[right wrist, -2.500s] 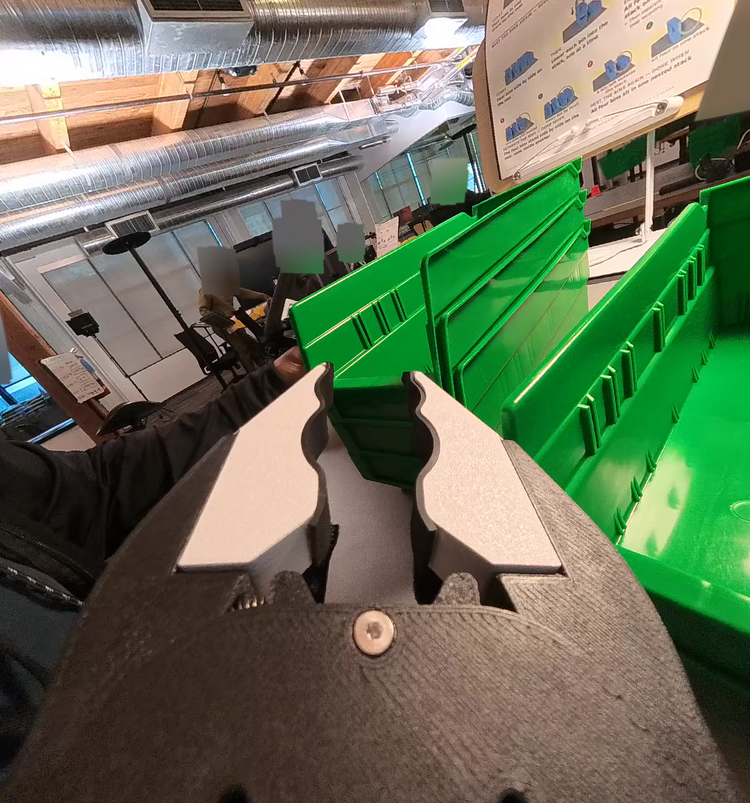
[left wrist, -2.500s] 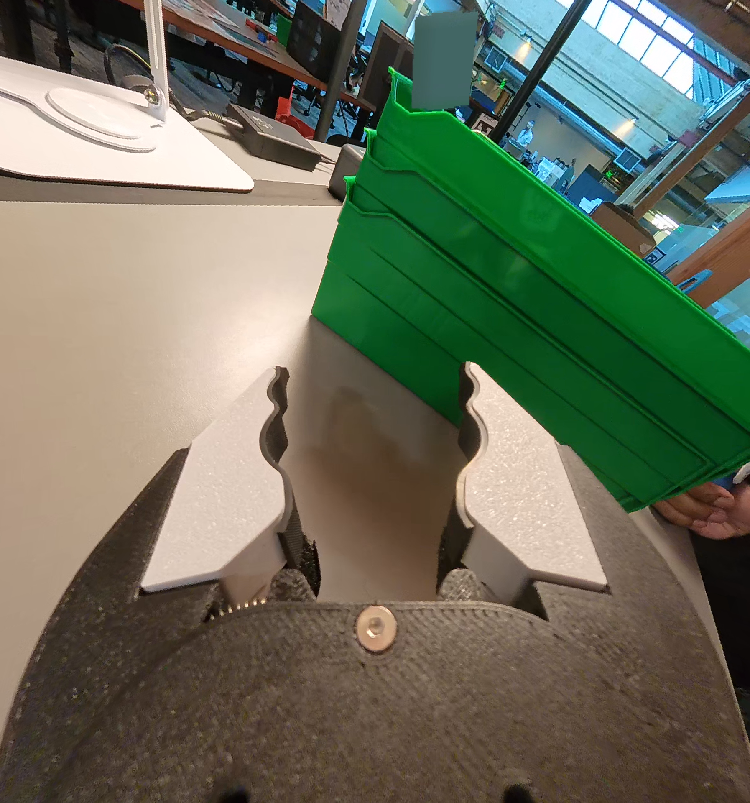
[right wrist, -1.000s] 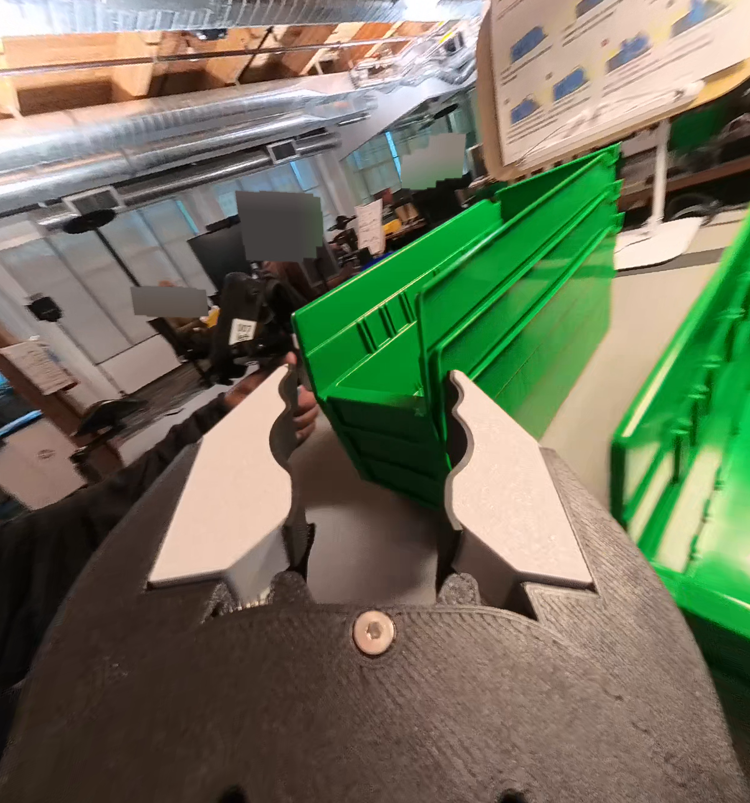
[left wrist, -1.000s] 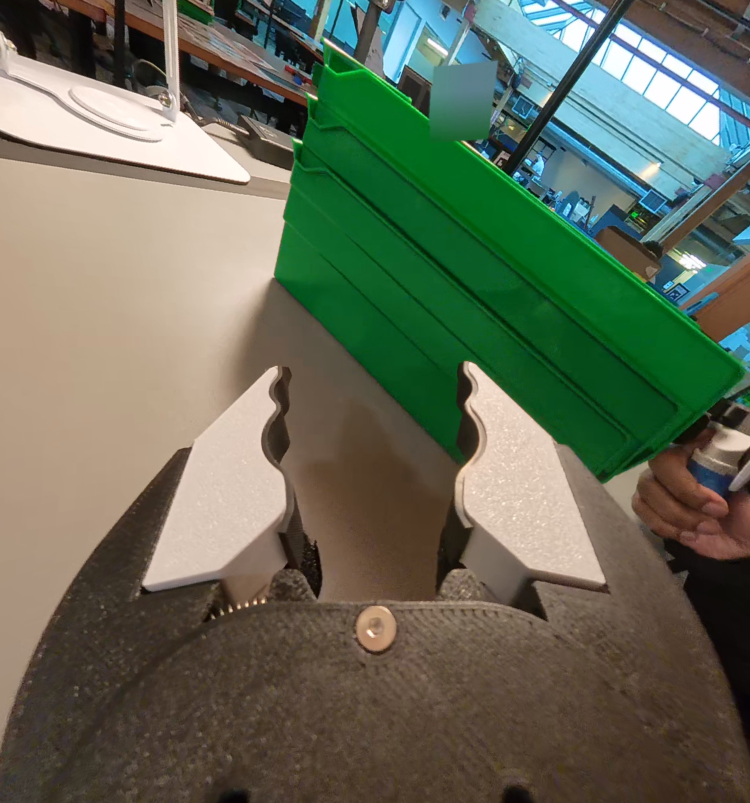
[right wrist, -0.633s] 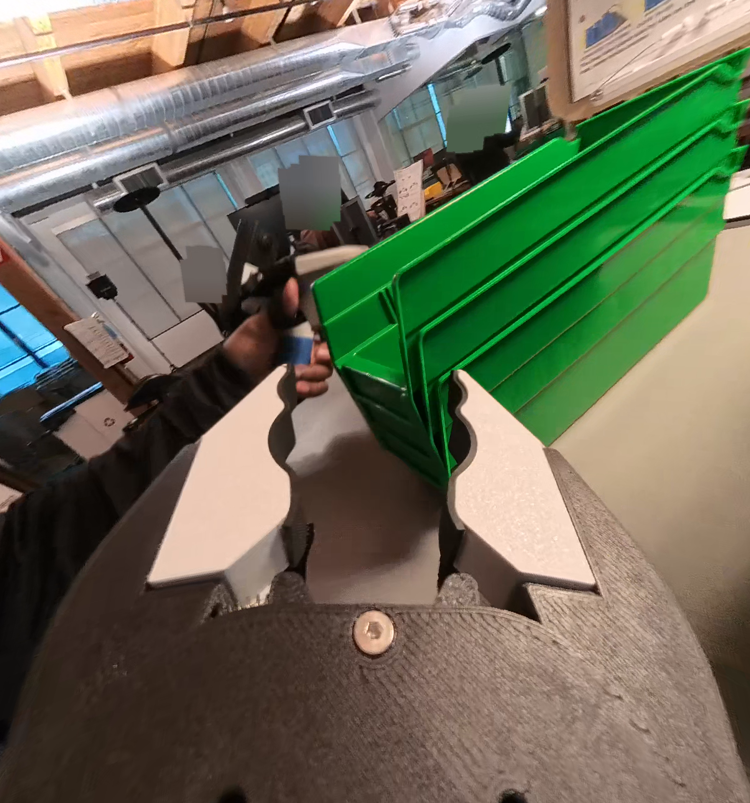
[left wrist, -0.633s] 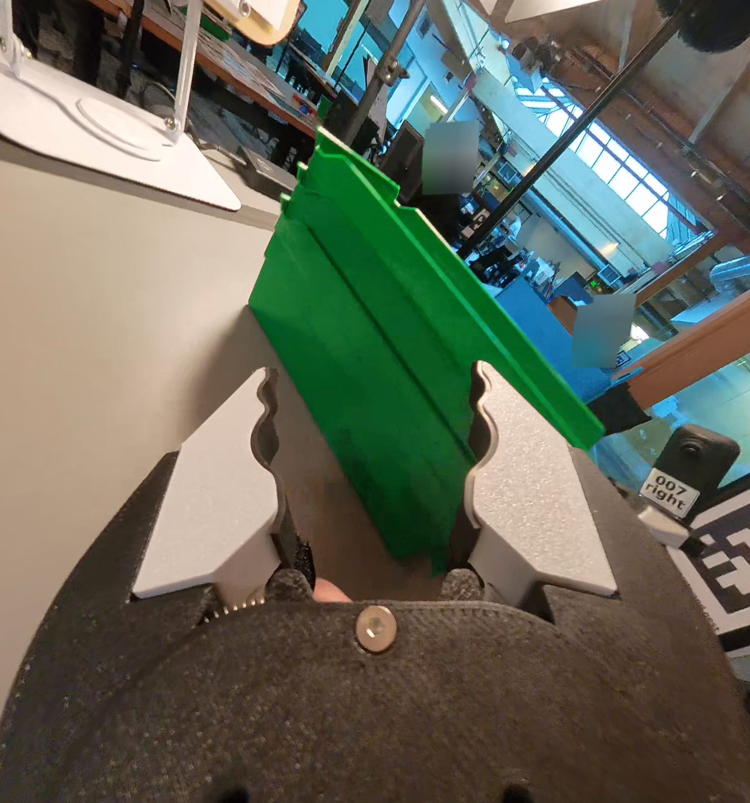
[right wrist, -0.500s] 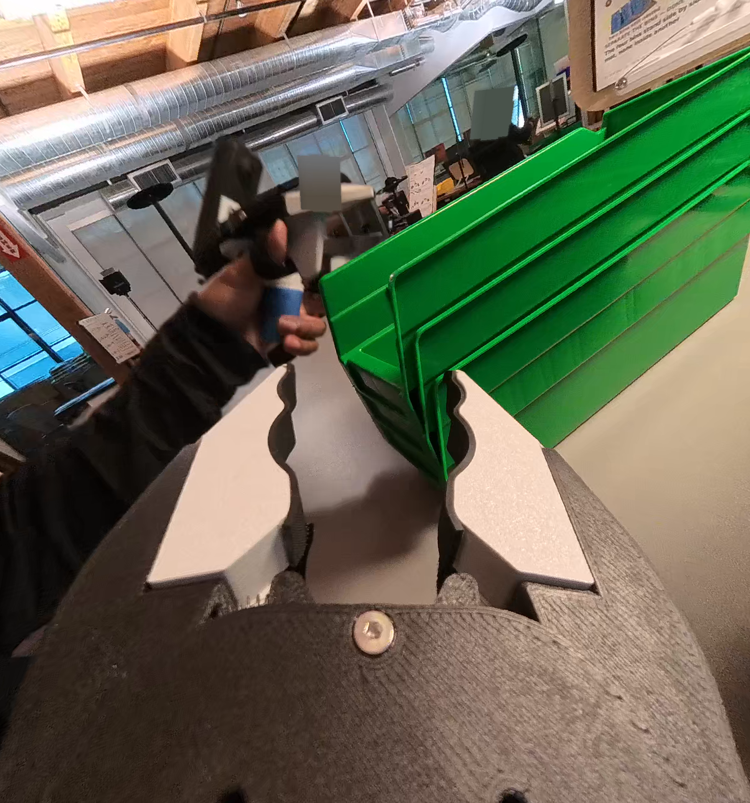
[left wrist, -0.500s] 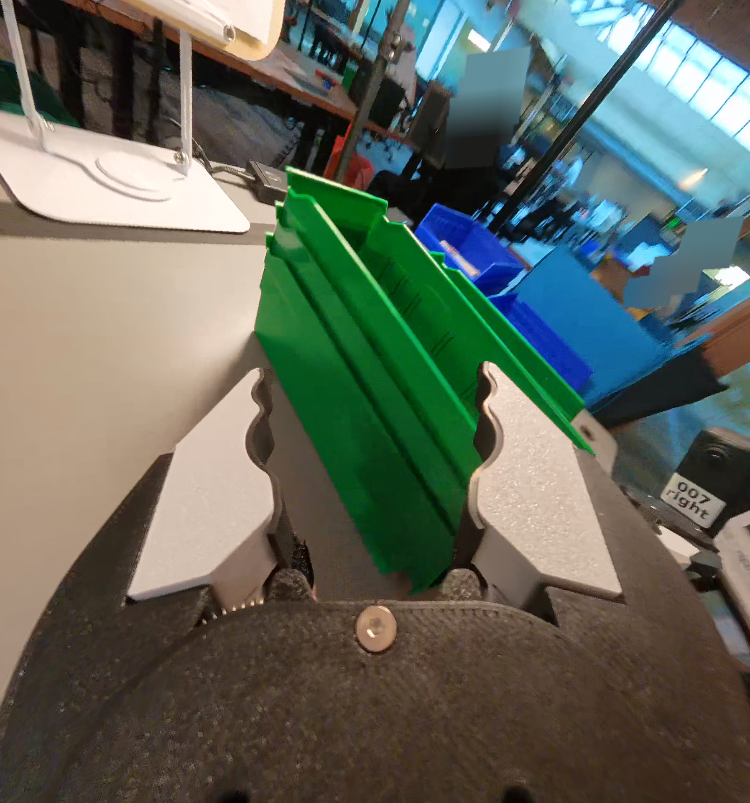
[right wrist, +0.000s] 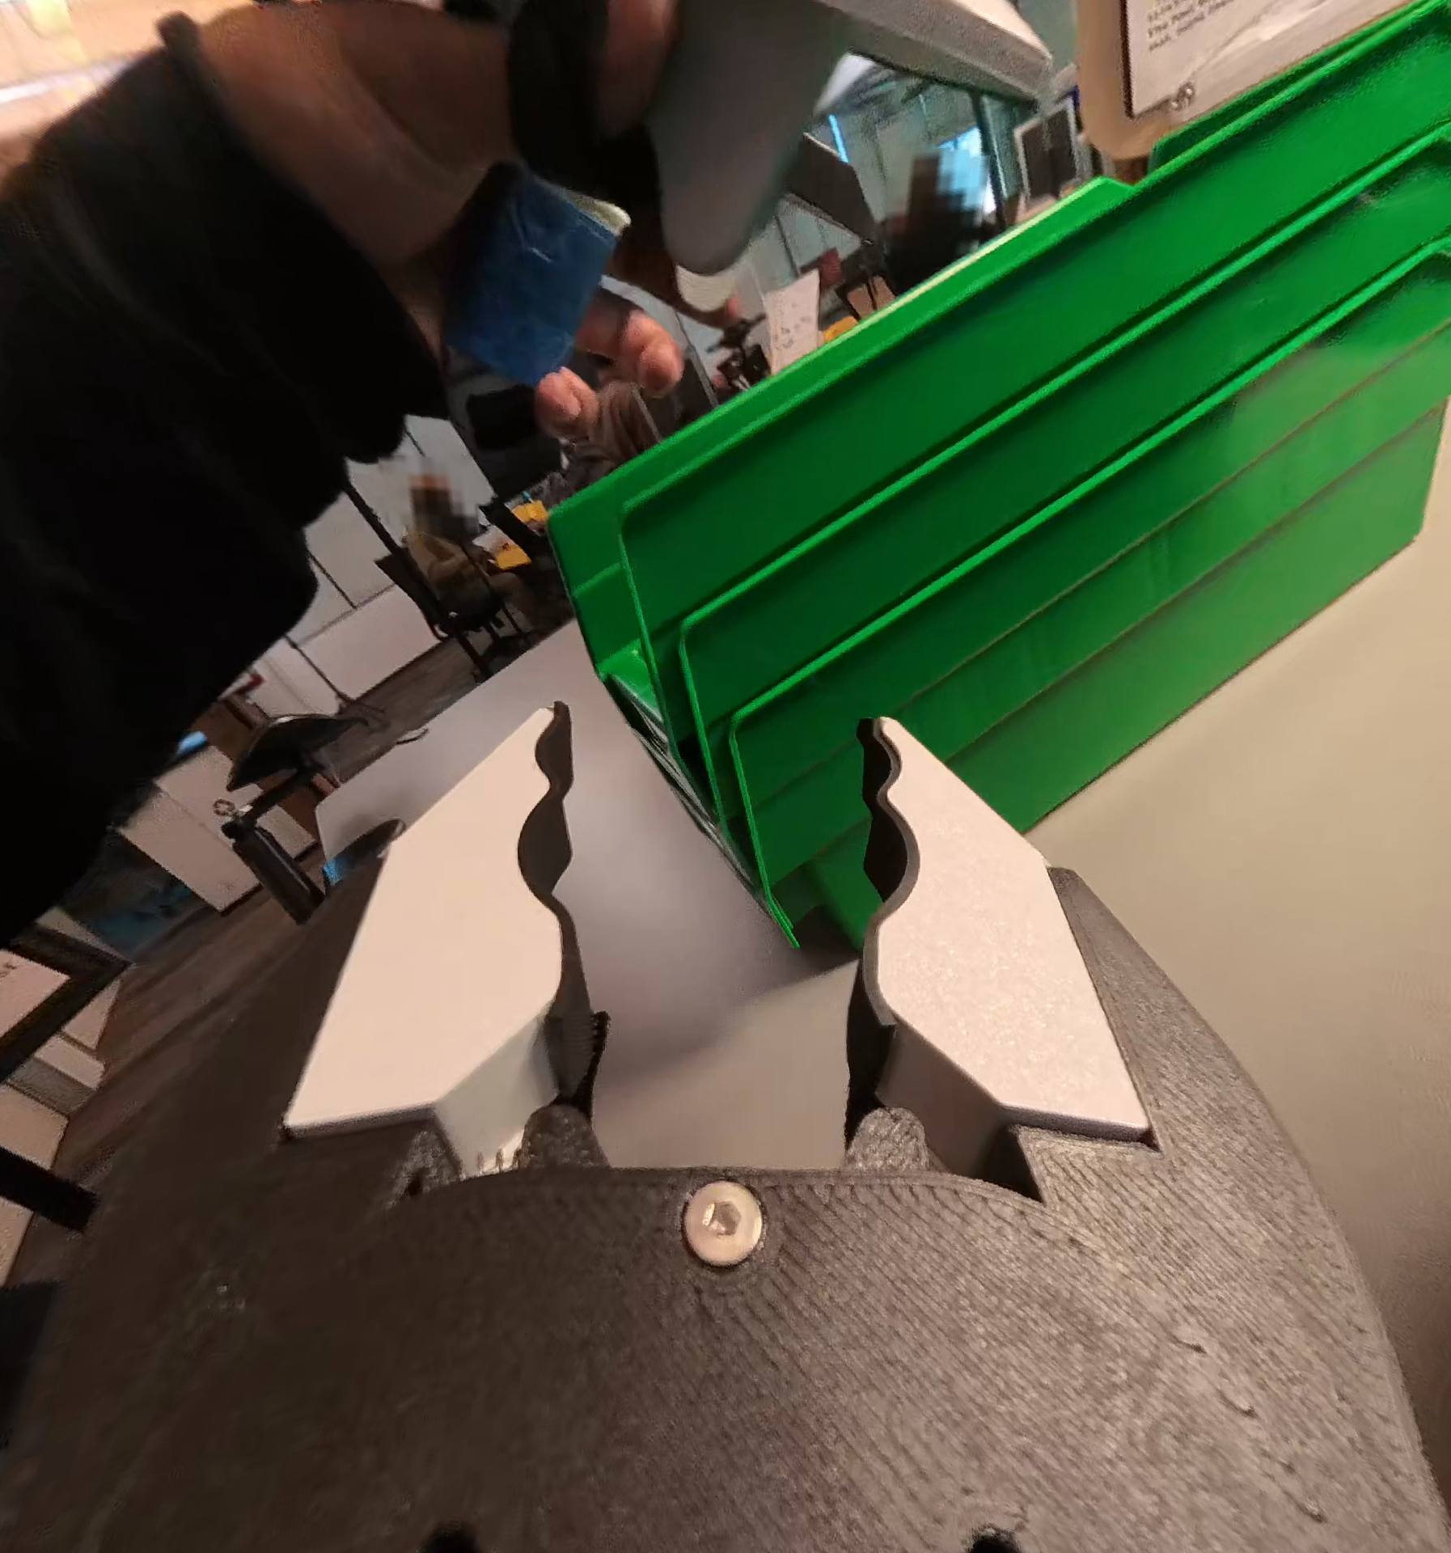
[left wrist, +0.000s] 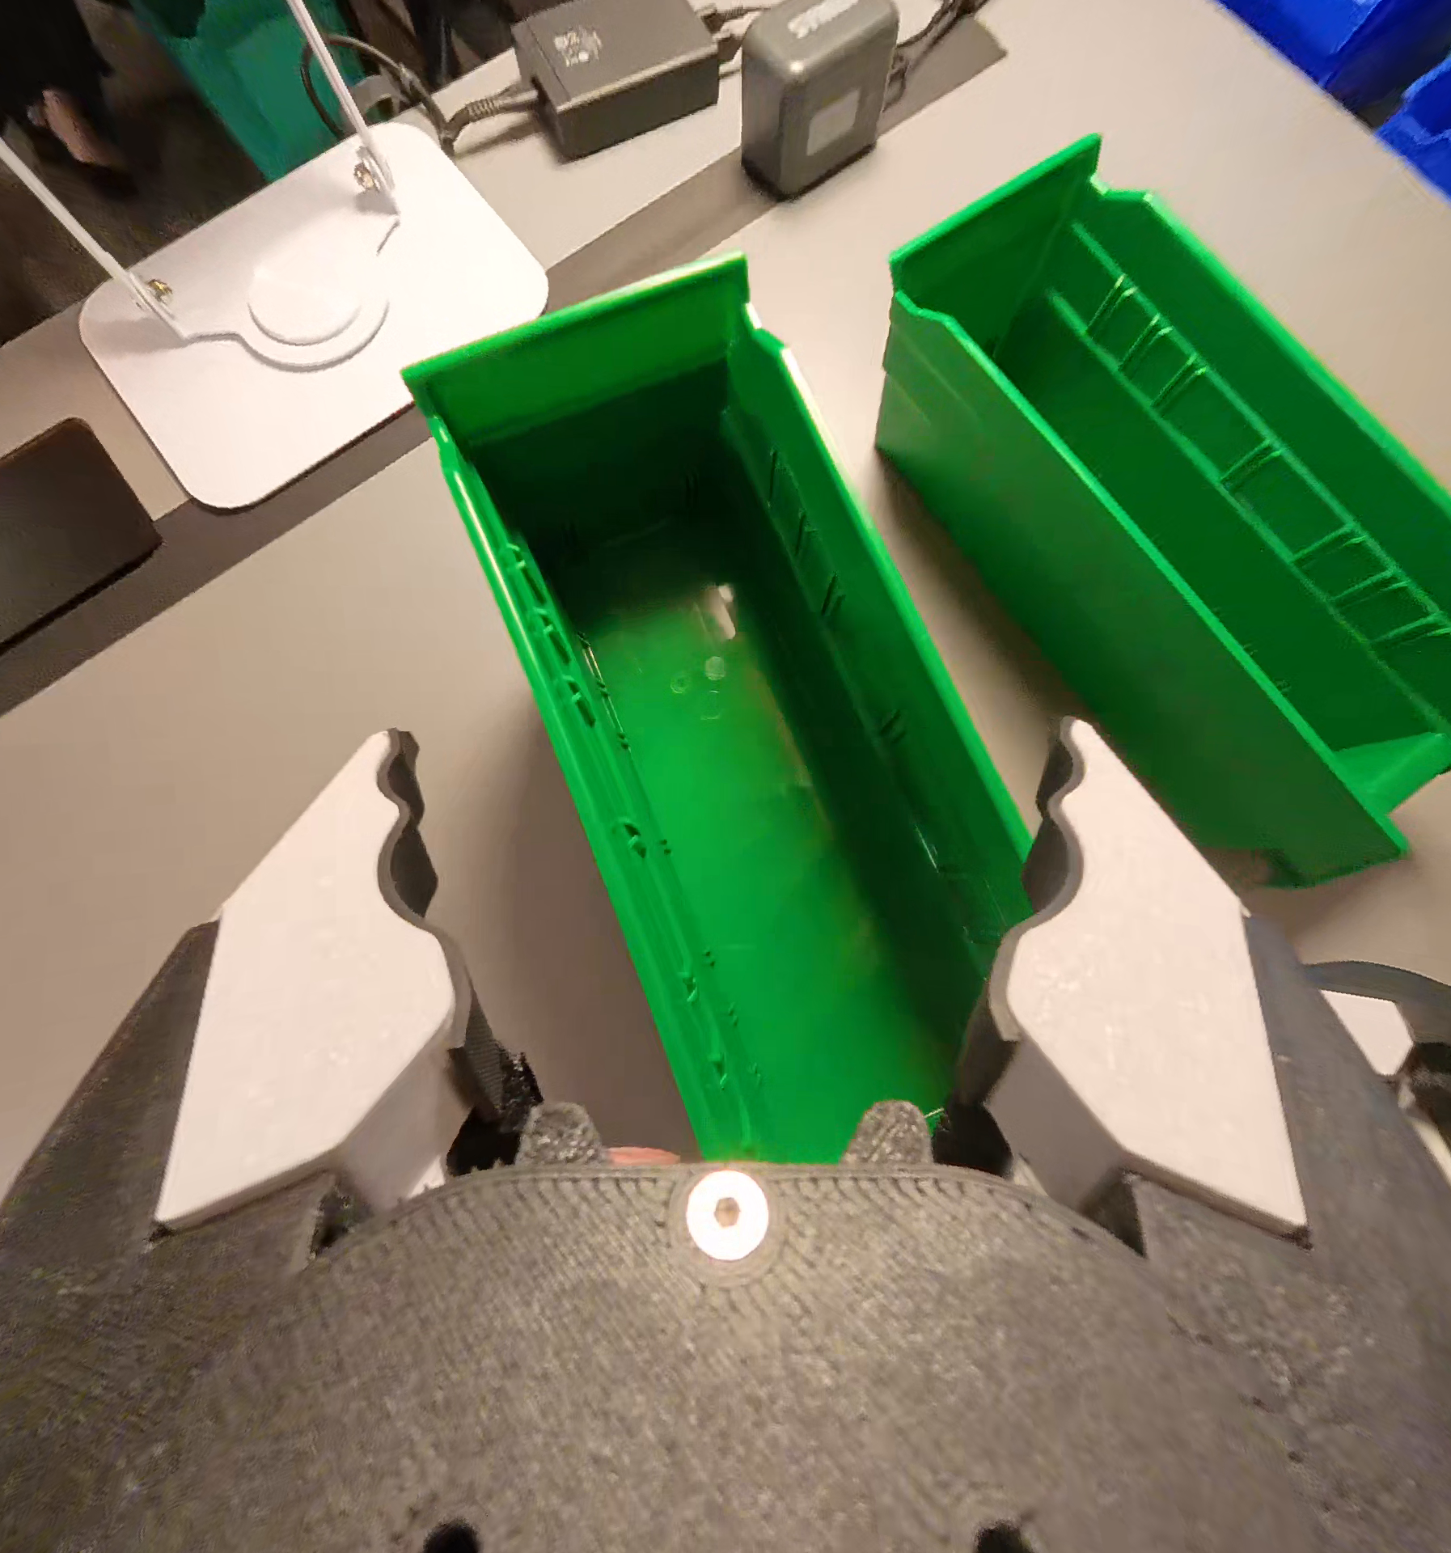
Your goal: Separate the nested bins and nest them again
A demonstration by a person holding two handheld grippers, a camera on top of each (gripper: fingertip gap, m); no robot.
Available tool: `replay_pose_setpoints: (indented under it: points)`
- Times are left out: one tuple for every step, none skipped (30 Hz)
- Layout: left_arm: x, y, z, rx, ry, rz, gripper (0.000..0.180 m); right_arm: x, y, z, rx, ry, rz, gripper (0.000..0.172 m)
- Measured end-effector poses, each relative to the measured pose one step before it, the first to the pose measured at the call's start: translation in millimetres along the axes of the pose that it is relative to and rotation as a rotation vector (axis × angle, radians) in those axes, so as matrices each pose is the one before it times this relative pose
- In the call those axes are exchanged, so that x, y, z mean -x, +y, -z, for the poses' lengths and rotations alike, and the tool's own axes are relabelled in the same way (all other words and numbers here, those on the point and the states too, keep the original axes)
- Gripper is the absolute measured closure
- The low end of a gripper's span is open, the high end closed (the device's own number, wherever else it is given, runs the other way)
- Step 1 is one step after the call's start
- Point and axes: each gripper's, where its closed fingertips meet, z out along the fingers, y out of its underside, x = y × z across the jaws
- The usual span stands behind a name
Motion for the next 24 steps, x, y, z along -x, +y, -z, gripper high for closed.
replay_pose_setpoints:
  points:
    - [-2.6, -0.59, -2.93, 0.0159, -0.0042, -0.0119, 0.038, 1.19, -3.08, -0.08, -0.0184, -0.0113, 0.0016, 0.101]
    - [-2.78, 0.07, -2.12, 0.0144, 0.0013, -0.0093, 0.038, 0.03, 0.74, -1.62, 0.0053, -0.0038, 0.002, 0.101]
    - [-1.79, 0.01, -1.69, 0.0086, -0.0021, -0.0051, 0.038, 1.32, 3.14, -1.96, 0.0215, -0.0111, -0.0022, 0.101]
    - [-0.92, 0.08, -1.56, 0.0051, -0.0039, -0.0052, 0.038, 1.64, 2.37, -1.48, 0.0145, -0.0089, 0.0031, 0.101]
    - [-1.34, 0.99, -1.54, 0.0075, 0.0007, -0.0058, 0.039, 1.49, 0.81, -0.41, 0.0045, -0.0055, 0.0074, 0.101]
    - [-1.17, 1.32, -1.55, 0.0073, 0.0042, 0.0001, 0.04, 1.67, 0.41, -0.13, 0.0018, -0.0085, 0.0043, 0.101]
    - [-0.98, 1.28, -1.4, 0.0054, 0.006, 0.0051, 0.042, 1.3, 0.3, -0.18, 0.0021, -0.0106, -0.0009, 0.101]
    - [-0.46, 1.33, -1.11, 0.0055, 0.0046, 0.0041, 0.044, 0.97, 0.37, -0.19, 0.0031, -0.0115, -0.0063, 0.101]
    - [0.95, 1.12, -0.44, 0.0039, -0.0029, 0.0036, 0.046, 0.82, 0.18, -0.05, 0.0021, -0.0126, -0.0093, 0.101]
    - [2.12, 0.36, 0.01, -0.0002, -0.01, 0.0052, 0.048, 0.23, -0.4, 0.33, -0.0018, -0.009, -0.0086, 0.101]
    - [1.59, 0.1, 0.03, 0.0004, -0.0068, 0.0043, 0.051, 0.5, -0.54, 0.59, -0.0032, -0.0087, -0.0076, 0.101]
    - [0.37, 0.5, -0.61, 0.0053, -0.0011, 0.0047, 0.053, 0.21, -0.56, 0.41, -0.0034, -0.0055, -0.0059, 0.101]
    - [-0.35, 0.87, -1.22, 0.0094, 0.0, 0.0048, 0.053, 0.04, -0.4, 0.3, -0.0025, -0.0032, -0.0042, 0.101]
    - [-1.09, 1.43, -1.79, 0.0143, -0.0003, 0.0004, 0.054, 0.23, -0.09, 0.05, -0.0004, -0.0036, -0.003, 0.102]
    - [-1.61, 1.98, -2.22, 0.0192, -0.0009, -0.0058, 0.055, 0.13, -0.12, 0.31, -0.0013, -0.0022, -0.0014, 0.102]
    - [-1.67, 1.94, -2.32, 0.0205, -0.0019, -0.0083, 0.054, 0.09, -0.79, 0.62, -0.0058, -0.0001, 0.0008, 0.102]
    - [-1.24, 1.1, -2.1, 0.016, -0.004, -0.0066, 0.054, 0.48, -1.03, 1.0, -0.0082, -0.0015, 0.0015, 0.102]
    - [-0.23, 0.37, -1.94, 0.011, -0.0093, -0.0063, 0.054, 0.86, -0.94, 1.08, -0.0083, -0.0039, 0.0009, 0.102]
    - [0.85, 0.49, -1.92, 0.0102, -0.014, -0.0074, 0.053, 0.79, -0.77, 1.07, -0.0074, -0.0039, 0.0007, 0.103]
    - [0.84, 0.51, -2.1, 0.0085, -0.0117, -0.006, 0.054, 0.83, -0.8, 0.94, -0.0071, -0.0038, 0.0008, 0.103]
    - [0.51, 0.22, -2.16, 0.0055, -0.0069, 0.0007, 0.052, 0.77, -0.76, 0.97, -0.0067, -0.0034, 0.001, 0.104]
    - [0.51, 0.05, -2.0, 0.0024, -0.0063, 0.0031, 0.051, 0.71, -0.65, 0.91, -0.0068, -0.0028, 0.001, 0.105]
    - [0.41, 0.1, -1.77, 0.0022, -0.0079, -0.0024, 0.05, 0.84, -0.76, 0.92, -0.0067, -0.003, 0.0027, 0.106]
    - [0.4, 0.05, -1.24, 0.0007, -0.0087, -0.0063, 0.05, 0.72, -0.62, 0.7, -0.0059, -0.0022, 0.0033, 0.106]
